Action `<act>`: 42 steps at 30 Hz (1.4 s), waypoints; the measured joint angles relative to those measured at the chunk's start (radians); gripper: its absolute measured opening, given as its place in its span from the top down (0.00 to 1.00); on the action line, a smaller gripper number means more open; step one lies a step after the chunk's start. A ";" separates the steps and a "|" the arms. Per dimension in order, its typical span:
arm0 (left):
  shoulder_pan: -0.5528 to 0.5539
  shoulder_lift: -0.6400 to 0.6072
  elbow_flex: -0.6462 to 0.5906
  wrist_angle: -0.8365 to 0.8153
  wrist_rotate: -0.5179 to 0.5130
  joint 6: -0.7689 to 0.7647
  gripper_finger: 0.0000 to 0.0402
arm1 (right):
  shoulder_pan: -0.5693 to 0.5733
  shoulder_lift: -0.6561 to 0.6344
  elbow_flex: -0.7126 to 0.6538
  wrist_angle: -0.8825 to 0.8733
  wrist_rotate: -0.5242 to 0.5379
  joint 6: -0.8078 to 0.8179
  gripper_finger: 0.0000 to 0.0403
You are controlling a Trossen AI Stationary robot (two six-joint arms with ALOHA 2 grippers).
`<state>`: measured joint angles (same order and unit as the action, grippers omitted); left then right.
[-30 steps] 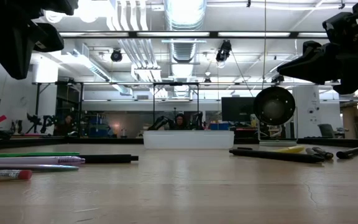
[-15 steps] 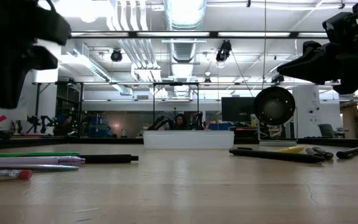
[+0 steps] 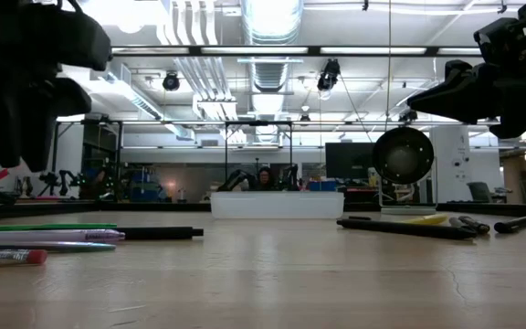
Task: Pick & place school supplies into a supply box
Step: Put the green pen into the black box
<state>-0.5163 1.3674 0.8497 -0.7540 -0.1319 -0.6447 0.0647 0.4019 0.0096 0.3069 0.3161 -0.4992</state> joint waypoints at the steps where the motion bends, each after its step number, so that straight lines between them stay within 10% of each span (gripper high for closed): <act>1: 0.000 0.000 -0.003 0.013 0.004 -0.002 0.65 | 0.000 0.000 0.000 0.000 0.000 -0.001 0.83; 35: 0.000 -0.003 -0.323 0.371 0.041 -0.027 0.65 | 0.000 0.000 0.000 0.000 0.000 -0.001 0.83; 42: 0.000 -0.002 -0.328 0.364 -0.007 -0.016 0.81 | 0.000 0.000 0.000 0.000 0.000 0.000 0.83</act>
<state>-0.5167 1.3659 0.5213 -0.3898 -0.1385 -0.6609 0.0647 0.4019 0.0096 0.3069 0.3164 -0.4995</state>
